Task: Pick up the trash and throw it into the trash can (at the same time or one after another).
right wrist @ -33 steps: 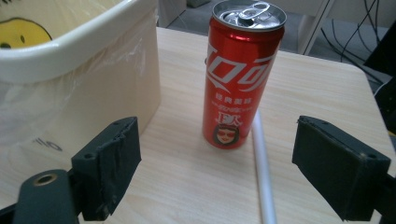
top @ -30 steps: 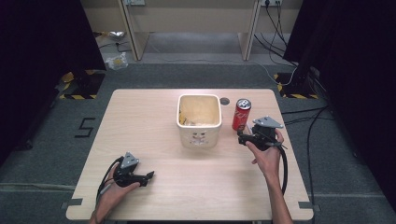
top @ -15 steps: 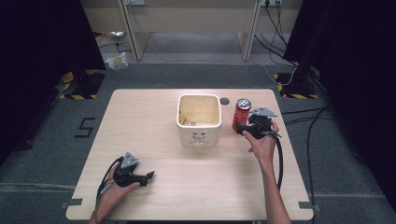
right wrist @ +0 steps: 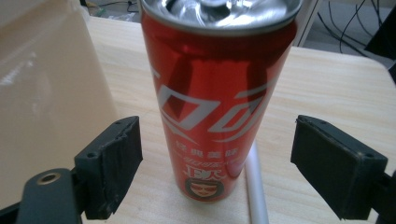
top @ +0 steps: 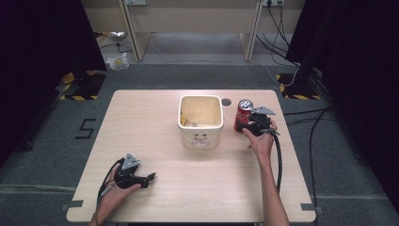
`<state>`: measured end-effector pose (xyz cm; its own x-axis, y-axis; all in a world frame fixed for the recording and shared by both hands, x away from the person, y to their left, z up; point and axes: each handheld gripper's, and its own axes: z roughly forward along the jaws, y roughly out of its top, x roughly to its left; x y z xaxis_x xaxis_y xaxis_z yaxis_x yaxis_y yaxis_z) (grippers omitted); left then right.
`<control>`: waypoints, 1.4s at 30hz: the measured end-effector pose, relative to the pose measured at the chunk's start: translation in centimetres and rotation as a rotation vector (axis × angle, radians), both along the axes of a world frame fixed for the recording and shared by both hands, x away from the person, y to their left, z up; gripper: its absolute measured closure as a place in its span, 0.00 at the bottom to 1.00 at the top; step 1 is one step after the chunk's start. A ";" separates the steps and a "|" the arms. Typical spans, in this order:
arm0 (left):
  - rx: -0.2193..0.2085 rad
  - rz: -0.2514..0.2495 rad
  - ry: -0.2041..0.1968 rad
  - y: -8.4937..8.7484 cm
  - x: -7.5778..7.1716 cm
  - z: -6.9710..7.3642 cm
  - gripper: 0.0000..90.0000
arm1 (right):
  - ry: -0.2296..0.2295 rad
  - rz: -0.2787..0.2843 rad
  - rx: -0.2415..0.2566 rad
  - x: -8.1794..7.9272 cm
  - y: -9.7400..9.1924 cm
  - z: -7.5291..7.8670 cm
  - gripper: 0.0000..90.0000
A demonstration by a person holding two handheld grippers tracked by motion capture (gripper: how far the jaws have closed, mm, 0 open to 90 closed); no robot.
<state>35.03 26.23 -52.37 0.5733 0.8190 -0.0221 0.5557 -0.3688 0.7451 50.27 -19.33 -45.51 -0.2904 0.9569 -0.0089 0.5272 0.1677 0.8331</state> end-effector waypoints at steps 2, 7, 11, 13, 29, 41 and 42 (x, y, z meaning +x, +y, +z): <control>0.000 0.000 0.000 0.0 0.0 0.0 0.16 | -0.001 0.003 -0.002 0.3 0.0 -0.3 0.18; 0.000 0.000 0.000 0.0 0.0 0.0 0.16 | 0.003 0.006 -0.001 0.7 0.1 -1.0 0.18; -0.001 0.000 0.000 0.0 0.0 0.0 0.16 | -0.004 0.009 -0.008 1.3 0.3 -1.4 0.19; 0.000 0.000 0.000 0.0 0.0 0.0 0.16 | -0.008 0.015 -0.008 1.5 0.5 -1.5 0.22; 0.000 0.000 0.000 0.0 0.0 0.0 0.16 | 0.014 0.013 -0.018 2.4 0.7 -2.7 0.34; 0.001 -0.001 0.002 0.0 0.0 0.0 0.16 | -0.016 0.022 -0.017 1.8 0.5 -1.8 0.37; 0.001 -0.001 0.002 0.0 0.0 0.0 0.16 | -0.022 0.021 -0.010 1.5 0.4 -1.3 0.37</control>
<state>35.03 26.24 -52.35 0.5741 0.8185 -0.0226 0.5567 -0.3699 0.7438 51.81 -18.92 -46.77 -0.3103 0.9503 -0.0246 0.5048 0.1867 0.8428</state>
